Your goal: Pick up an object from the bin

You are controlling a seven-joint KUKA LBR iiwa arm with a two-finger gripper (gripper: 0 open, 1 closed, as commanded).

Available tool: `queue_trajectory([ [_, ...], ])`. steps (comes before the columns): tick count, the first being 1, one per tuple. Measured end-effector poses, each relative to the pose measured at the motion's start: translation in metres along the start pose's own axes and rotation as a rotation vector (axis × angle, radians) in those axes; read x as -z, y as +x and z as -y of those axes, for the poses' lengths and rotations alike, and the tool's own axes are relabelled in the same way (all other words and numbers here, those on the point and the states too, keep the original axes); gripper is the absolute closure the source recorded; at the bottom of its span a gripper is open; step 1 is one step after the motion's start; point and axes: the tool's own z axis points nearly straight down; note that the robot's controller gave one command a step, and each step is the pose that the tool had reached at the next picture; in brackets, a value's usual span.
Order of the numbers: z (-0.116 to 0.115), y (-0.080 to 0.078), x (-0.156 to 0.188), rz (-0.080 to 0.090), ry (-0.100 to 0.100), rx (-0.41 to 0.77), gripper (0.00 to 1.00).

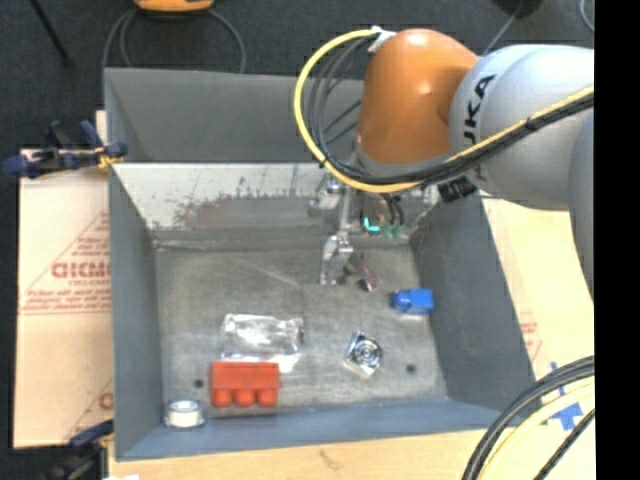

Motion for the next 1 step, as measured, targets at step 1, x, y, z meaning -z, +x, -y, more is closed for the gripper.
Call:
queue_trajectory([
  [1, -0.0511, 0.0838, -0.0488, -0.004, -0.002, 0.001, 0.0],
])
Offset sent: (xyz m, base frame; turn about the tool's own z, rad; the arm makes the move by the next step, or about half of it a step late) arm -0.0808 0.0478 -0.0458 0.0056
